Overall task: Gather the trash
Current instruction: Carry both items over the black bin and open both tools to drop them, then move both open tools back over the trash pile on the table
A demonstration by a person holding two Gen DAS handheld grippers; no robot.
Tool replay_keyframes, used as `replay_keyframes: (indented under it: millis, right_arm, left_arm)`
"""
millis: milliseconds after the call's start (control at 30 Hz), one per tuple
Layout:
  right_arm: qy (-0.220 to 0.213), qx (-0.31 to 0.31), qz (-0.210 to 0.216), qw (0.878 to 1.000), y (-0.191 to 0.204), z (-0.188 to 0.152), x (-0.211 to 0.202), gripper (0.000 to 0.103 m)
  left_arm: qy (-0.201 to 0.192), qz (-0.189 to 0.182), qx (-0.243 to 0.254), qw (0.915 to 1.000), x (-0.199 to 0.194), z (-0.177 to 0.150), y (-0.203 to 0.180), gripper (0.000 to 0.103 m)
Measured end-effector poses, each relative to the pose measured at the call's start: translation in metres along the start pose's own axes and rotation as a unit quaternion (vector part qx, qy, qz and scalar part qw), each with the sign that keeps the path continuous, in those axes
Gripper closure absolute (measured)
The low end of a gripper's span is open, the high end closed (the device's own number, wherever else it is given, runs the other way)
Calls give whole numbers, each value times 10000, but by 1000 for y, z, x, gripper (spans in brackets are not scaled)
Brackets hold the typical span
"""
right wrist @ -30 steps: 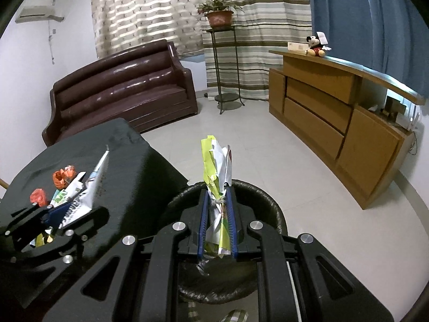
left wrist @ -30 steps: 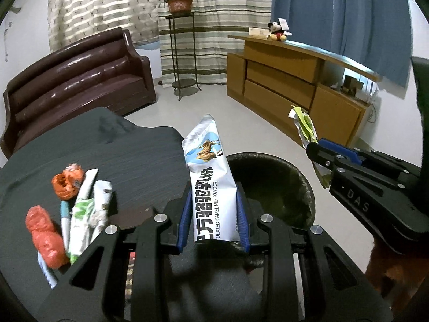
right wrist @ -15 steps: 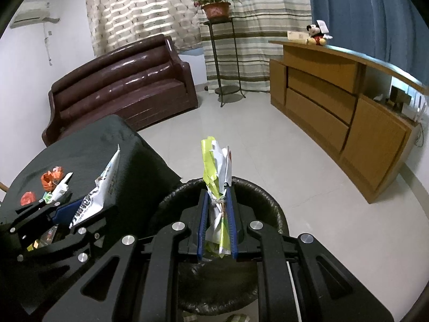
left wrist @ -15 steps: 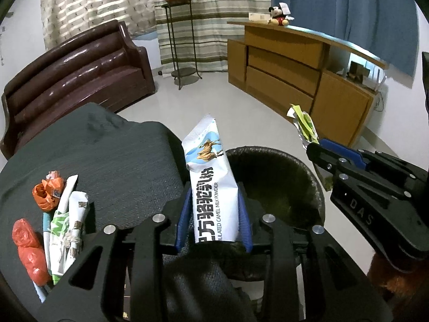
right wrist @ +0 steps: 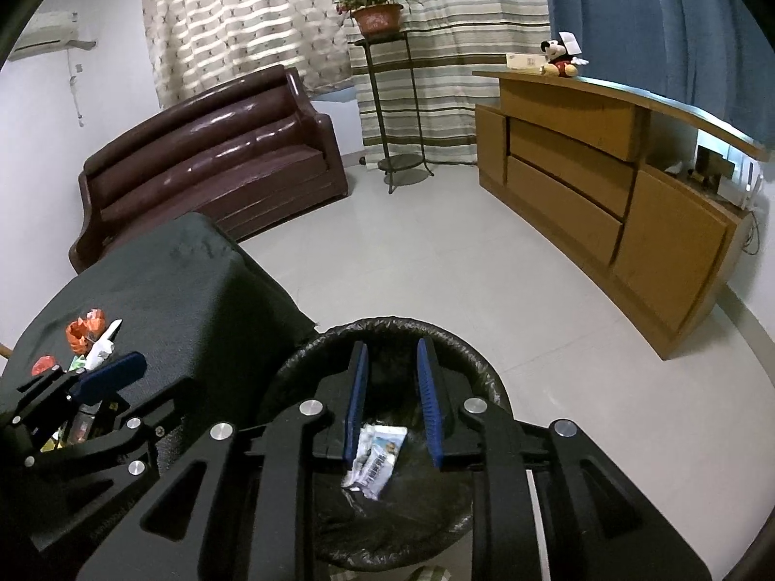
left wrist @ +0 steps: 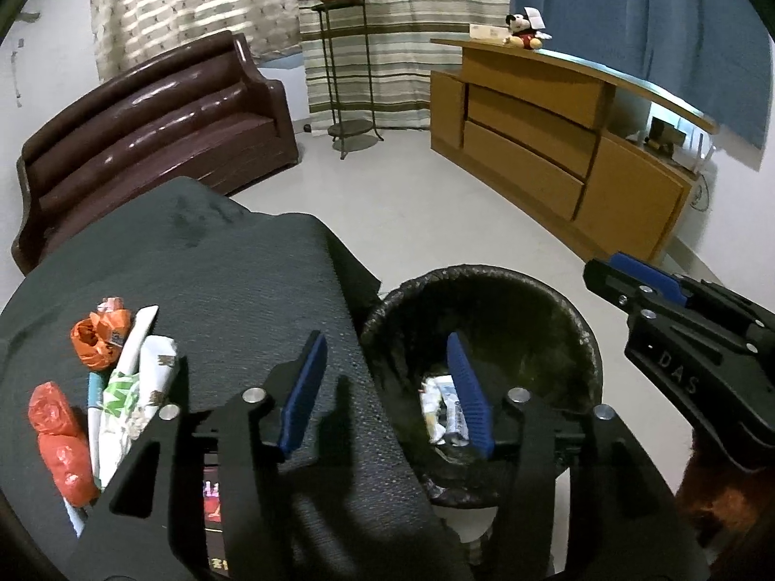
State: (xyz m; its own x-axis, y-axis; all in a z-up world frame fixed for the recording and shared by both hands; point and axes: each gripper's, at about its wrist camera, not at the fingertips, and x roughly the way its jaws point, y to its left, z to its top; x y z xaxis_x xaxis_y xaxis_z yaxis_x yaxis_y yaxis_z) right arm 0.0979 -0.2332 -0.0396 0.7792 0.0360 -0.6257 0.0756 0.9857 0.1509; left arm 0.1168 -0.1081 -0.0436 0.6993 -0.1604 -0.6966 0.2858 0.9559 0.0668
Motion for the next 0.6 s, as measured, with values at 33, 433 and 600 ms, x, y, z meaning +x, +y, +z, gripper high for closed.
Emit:
replay_keyframes:
  millis: [33,433,600]
  right_arm:
    - [-7,-1,-2,10000,0,0,-1,79]
    - [0,-78,137,9999,18,-2,-14,55]
    - [86,-226,299,9993,36,-9,-21,55]
  left_arm:
    - [-7,23,-25,10000,-1,0,2,52]
    - [-73,381,-232,9990,-33,-12,28,39]
    - [-91,546,-383,9977,-55,-25,50,38]
